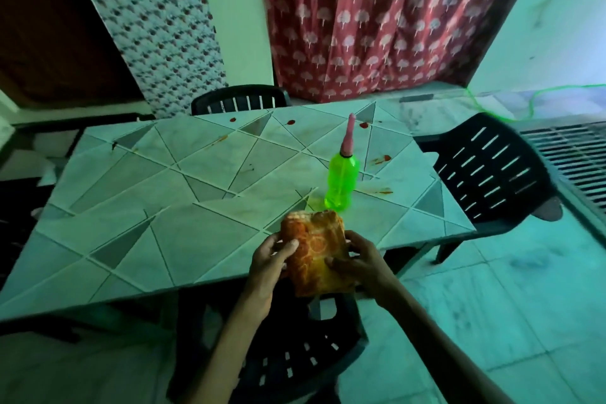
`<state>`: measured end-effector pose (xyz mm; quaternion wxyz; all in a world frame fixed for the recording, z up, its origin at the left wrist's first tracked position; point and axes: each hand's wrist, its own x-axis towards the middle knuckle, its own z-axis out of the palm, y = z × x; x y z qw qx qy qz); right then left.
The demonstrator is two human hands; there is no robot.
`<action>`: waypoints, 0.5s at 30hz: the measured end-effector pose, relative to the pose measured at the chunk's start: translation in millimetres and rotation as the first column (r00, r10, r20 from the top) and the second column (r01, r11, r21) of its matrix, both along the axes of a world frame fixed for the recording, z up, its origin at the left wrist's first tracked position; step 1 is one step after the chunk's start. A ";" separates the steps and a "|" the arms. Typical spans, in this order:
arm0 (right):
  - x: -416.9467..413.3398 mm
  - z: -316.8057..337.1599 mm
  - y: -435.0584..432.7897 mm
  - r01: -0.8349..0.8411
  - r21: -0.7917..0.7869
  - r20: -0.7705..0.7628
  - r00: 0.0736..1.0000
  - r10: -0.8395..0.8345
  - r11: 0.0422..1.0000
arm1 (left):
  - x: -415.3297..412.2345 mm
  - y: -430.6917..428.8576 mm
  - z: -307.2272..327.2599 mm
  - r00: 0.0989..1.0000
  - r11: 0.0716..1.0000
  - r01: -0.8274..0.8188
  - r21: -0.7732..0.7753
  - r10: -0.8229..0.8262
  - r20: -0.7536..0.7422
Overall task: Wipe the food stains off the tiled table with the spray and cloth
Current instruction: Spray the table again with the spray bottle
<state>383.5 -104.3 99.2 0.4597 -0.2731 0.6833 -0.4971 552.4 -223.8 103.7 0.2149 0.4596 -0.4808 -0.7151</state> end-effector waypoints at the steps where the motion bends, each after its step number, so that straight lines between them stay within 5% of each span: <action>1: -11.1 -2.8 -3.7 -0.015 0.005 -0.002 1.000 0.015 1.000 | -7.8 0.2 -3.7 1.000 1.000 -0.011 -0.003 0.011 -0.002; 15: -114.0 -27.7 -60.6 -0.279 0.096 -0.201 0.935 0.294 0.955 | -93.4 7.2 -34.8 0.964 0.988 -0.056 -0.147 0.092 0.248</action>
